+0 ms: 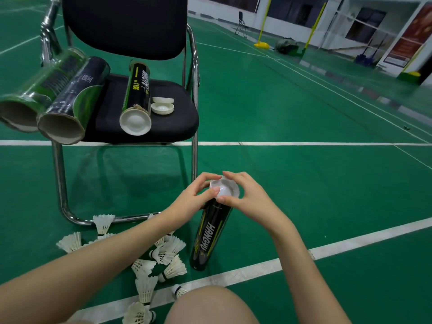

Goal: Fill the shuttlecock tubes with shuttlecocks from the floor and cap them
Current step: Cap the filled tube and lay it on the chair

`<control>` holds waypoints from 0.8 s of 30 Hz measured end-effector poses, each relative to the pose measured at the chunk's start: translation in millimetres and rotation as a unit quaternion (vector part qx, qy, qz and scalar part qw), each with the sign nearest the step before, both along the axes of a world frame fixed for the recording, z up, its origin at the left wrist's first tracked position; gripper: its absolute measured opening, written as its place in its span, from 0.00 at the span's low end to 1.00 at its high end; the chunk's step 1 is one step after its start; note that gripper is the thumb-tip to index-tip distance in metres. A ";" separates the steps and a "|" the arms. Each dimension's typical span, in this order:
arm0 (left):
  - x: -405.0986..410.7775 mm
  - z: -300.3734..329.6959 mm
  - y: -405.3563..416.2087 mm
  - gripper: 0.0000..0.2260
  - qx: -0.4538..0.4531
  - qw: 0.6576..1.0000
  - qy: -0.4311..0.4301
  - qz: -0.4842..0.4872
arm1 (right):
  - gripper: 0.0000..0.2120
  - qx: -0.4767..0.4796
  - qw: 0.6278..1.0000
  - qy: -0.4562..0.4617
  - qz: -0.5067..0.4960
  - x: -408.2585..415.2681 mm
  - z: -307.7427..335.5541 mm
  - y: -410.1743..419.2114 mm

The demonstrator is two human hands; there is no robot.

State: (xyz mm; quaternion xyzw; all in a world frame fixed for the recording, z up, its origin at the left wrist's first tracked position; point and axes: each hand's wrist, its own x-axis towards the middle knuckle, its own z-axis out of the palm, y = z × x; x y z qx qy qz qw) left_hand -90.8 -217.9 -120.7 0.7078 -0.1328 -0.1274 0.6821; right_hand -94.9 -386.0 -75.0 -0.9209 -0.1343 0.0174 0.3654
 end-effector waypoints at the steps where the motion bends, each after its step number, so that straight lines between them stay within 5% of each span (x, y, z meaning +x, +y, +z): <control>1: -0.1 0.2 1.1 0.16 0.009 1.000 -0.002 -0.001 | 0.31 -0.002 1.000 0.005 0.001 0.5 0.9 0.6; 8: 1.5 -1.9 1.2 0.07 0.010 1.000 0.000 -0.001 | 0.29 -0.044 0.999 0.024 0.012 3.6 5.2 1.8; 24: 0.4 -4.5 -5.4 0.08 0.004 1.000 0.018 0.001 | 0.29 -0.019 0.999 0.044 -0.009 -2.3 -0.1 1.5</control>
